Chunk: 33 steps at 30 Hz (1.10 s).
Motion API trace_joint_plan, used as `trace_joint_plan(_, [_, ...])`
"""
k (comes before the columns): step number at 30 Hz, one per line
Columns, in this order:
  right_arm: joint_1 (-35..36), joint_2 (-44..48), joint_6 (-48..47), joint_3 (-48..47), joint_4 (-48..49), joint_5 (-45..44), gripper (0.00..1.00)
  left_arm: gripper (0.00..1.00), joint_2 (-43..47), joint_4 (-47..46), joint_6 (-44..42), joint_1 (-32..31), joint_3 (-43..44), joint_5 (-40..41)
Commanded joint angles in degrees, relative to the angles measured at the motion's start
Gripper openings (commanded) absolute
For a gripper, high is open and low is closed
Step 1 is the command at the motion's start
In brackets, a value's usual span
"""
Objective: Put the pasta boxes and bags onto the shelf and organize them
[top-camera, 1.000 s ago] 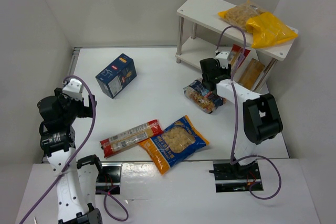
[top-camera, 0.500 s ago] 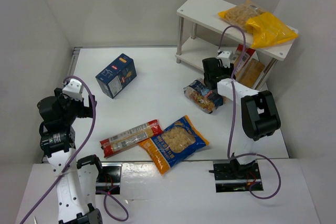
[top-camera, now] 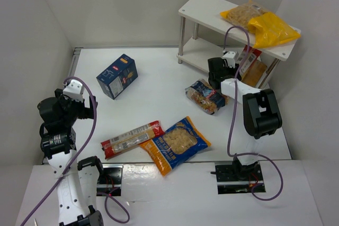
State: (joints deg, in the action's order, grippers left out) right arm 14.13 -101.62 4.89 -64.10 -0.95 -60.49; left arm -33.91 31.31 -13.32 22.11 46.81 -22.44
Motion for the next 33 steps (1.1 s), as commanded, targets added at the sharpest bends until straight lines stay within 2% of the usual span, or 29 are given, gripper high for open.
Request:
trace_joint_plan(1, [-1.03, -0.67, -1.01, -2.87, 9.04, -7.44, 0.00, 1.00, 0.51, -1.52, -0.13, 0.39, -0.14, -1.29])
trace_joint_plan(9, [-2.79, -2.44, -4.00, -3.40, 12.11, -8.67, 0.00, 1.00, 0.51, -1.52, -0.13, 0.39, -0.14, -1.29])
trace_joint_plan(19, [-4.02, -4.72, -4.63, -6.13, 11.42, -8.68, 0.00, 1.00, 0.51, -1.52, -0.13, 0.39, -0.14, -1.29])
trace_joint_plan(30, [-4.02, -5.77, -4.09, -7.27, 9.56, -8.15, 0.16, 1.00, 0.51, -1.52, -0.13, 0.39, -0.14, -1.29])
trace_joint_plan(33, [-4.02, -5.78, -3.57, -7.27, 9.04, -7.63, 0.26, 1.00, 0.51, -1.52, -0.13, 0.39, -0.14, -1.29])
